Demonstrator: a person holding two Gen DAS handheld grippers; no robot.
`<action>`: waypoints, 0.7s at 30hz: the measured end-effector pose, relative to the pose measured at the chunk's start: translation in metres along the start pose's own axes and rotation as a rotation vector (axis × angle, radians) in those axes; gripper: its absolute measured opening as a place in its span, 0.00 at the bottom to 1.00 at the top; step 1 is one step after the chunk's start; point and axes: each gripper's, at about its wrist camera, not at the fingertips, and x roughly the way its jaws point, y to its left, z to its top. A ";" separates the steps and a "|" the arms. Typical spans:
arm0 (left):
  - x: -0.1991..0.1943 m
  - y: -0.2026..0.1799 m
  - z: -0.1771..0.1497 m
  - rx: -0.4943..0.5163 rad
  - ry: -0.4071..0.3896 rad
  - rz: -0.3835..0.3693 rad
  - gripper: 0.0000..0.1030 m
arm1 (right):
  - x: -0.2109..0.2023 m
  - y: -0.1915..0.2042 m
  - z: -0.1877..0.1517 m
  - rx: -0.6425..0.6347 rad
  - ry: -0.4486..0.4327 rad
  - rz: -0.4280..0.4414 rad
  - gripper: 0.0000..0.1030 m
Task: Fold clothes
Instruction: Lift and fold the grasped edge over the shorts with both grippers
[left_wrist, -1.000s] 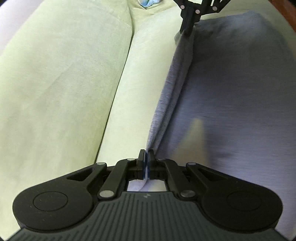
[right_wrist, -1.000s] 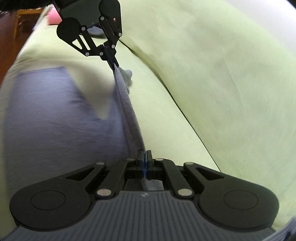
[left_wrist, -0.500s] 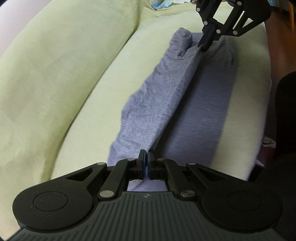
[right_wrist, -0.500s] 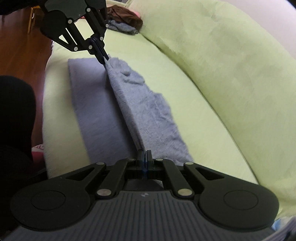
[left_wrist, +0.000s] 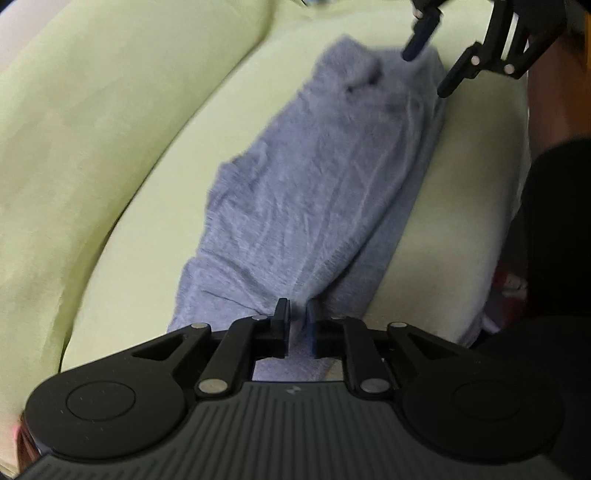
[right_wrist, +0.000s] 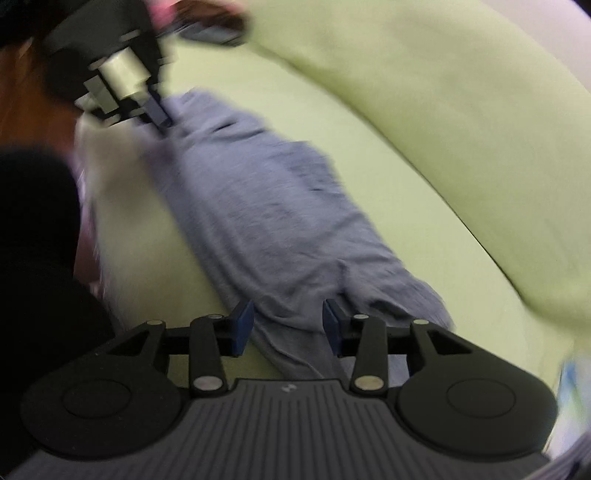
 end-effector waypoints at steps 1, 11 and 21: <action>-0.002 0.002 0.001 -0.013 -0.006 0.013 0.35 | -0.002 -0.008 0.001 0.074 -0.008 -0.038 0.07; -0.001 0.016 0.005 -0.135 -0.060 -0.074 0.35 | 0.031 -0.023 -0.001 -0.029 0.043 -0.119 0.06; 0.053 0.038 0.031 -0.270 -0.078 -0.235 0.35 | 0.029 -0.030 -0.010 -0.072 0.027 -0.056 0.00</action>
